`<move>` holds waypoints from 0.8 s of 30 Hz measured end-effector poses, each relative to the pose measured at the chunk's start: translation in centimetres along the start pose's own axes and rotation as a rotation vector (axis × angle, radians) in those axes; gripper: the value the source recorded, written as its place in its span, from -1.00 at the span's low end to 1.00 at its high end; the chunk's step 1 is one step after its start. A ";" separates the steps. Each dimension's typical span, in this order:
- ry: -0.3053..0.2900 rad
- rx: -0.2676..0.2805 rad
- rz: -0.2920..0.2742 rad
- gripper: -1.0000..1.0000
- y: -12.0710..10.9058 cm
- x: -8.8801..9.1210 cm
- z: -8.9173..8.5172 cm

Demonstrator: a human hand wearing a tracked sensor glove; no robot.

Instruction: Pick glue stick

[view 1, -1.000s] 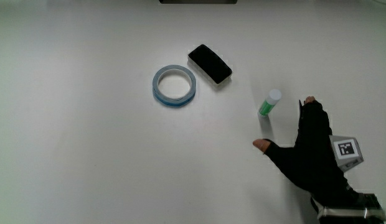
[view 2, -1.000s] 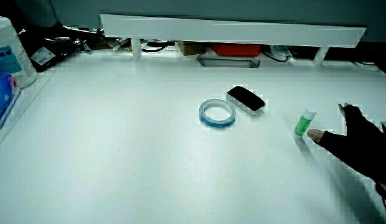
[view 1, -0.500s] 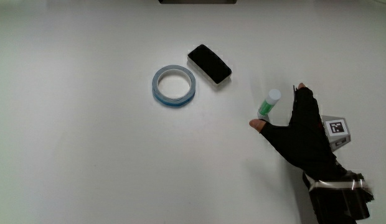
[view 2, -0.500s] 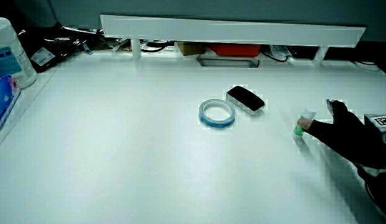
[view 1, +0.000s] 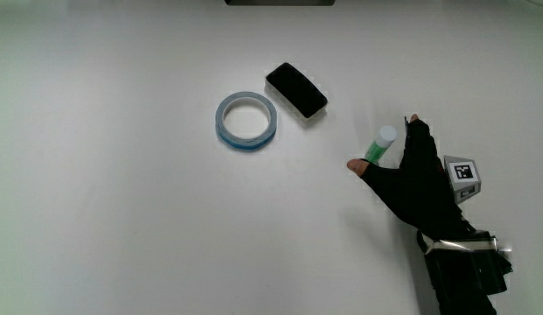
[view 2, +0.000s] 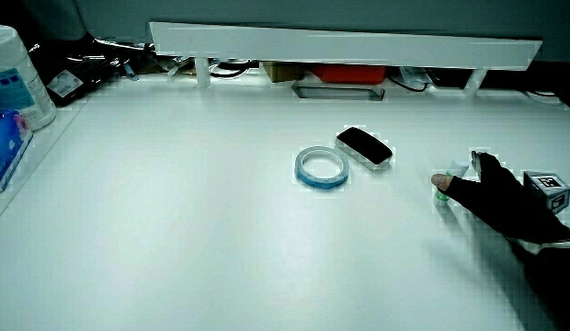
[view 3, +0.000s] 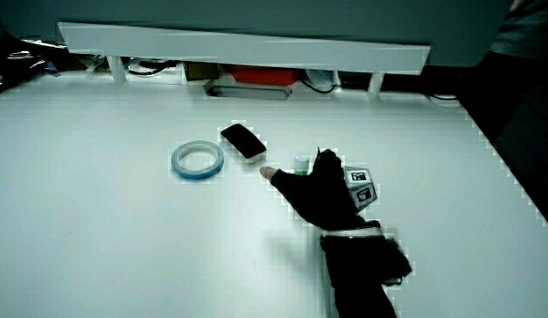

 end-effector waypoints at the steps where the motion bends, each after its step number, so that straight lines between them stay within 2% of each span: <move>1: 0.012 0.005 0.021 0.00 0.1 0.2 0.0; 3: 0.020 0.033 0.021 0.06 -0.1 0.2 0.1; 5: 0.056 0.057 0.033 0.13 -0.2 0.3 0.1; 7: 0.067 0.101 0.044 0.19 -0.2 0.7 0.3; 8: 0.072 0.117 0.033 0.23 -0.3 0.8 0.3; 10: 0.104 0.135 0.053 0.29 -0.2 0.9 0.3; 11: 0.101 0.145 0.061 0.32 -0.1 1.1 0.3; 12: 0.101 0.159 0.048 0.35 -0.2 1.2 0.3; 13: 0.127 0.173 0.058 0.39 -0.3 0.9 0.2; 19: 0.158 0.241 0.069 0.58 -0.6 1.2 0.2; 23: 0.190 0.272 0.110 0.71 -0.7 1.6 0.2; 24: 0.187 0.283 0.101 0.74 -0.8 1.4 0.2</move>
